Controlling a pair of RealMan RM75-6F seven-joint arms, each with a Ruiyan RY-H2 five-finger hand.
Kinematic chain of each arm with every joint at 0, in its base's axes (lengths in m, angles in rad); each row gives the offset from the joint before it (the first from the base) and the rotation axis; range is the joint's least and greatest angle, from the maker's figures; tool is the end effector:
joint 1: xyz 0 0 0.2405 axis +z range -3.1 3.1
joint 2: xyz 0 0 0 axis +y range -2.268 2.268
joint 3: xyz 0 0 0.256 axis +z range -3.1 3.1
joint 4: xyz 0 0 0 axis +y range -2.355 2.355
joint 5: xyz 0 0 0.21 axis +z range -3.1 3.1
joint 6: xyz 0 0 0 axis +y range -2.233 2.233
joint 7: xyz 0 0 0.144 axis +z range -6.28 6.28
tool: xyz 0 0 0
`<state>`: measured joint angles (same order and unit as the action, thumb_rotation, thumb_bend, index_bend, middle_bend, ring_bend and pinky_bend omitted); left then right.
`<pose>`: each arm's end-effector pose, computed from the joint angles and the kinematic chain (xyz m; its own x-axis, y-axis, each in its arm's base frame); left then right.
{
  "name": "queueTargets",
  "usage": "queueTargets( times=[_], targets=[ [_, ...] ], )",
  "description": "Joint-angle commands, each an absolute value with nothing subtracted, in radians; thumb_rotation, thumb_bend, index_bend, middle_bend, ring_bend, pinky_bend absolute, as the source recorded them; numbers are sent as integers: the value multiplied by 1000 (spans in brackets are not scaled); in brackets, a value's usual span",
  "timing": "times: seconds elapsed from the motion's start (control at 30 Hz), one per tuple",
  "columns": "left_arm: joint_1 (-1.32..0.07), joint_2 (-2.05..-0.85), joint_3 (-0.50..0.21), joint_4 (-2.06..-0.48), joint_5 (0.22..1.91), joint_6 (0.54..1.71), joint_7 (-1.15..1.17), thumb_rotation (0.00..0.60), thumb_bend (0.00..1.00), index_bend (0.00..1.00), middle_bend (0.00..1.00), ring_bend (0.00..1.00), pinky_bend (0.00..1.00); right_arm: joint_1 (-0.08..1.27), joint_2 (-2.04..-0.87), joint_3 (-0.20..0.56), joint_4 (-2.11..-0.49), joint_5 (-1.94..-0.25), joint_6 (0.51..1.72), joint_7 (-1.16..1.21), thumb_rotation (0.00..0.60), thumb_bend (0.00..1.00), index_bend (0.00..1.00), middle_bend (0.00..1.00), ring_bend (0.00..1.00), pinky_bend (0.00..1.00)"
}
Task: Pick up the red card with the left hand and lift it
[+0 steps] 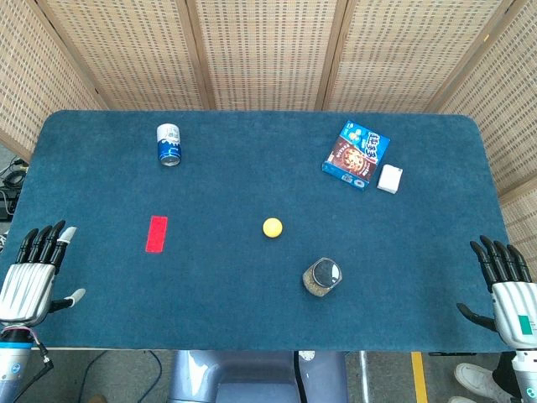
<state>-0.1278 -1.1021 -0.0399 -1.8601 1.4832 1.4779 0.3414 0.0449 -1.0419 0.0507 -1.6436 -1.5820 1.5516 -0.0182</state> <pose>-0.2564 0.1856 0.1438 0.4956 0.0136 0.8685 0.8675 -0.0575 -0.4941 -0.3022 -0.1683 0.1845 0.4548 0.0521 0.8891 -0.8877 -0.0542 0.4572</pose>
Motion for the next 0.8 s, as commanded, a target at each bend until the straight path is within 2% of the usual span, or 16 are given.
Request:
queueTargets(
  times=[0.03,0.3,0.4,0.53,0.73,0.8],
  targets=[
    [-128,-1103,-40,-1860,1482,1477,342,600,0,0,0,0,0,45,-1041,51,-1644,-1581,1550,-18,600,0,0,0,0,0],
    [-148,-1113,-56,-1856,1433,1436,362,600,0,0,0,0,0,47,-1033,51,-1657,-1573,1543,-11,600,0,0,0,0,0],
    [-210,-1149,-98,-1809,1363,1351,385,600,0,0,0,0,0,51,-1033,52,-1657,-1567,1530,-10,600,0,0,0,0,0],
    [-335,-1225,-159,-1716,1218,1165,422,600,0,0,0,0,0,59,-1036,58,-1652,-1542,1508,-11,600,0,0,0,0,0],
    [-453,-1341,-188,-1554,1146,1018,420,600,0,0,0,0,0,65,-1038,67,-1645,-1512,1489,-10,600,0,0,0,0,0],
    [-483,-1388,-191,-1484,1144,985,389,600,0,36,0,0,0,68,-1041,69,-1638,-1500,1480,-11,600,0,0,0,0,0]
  ],
)
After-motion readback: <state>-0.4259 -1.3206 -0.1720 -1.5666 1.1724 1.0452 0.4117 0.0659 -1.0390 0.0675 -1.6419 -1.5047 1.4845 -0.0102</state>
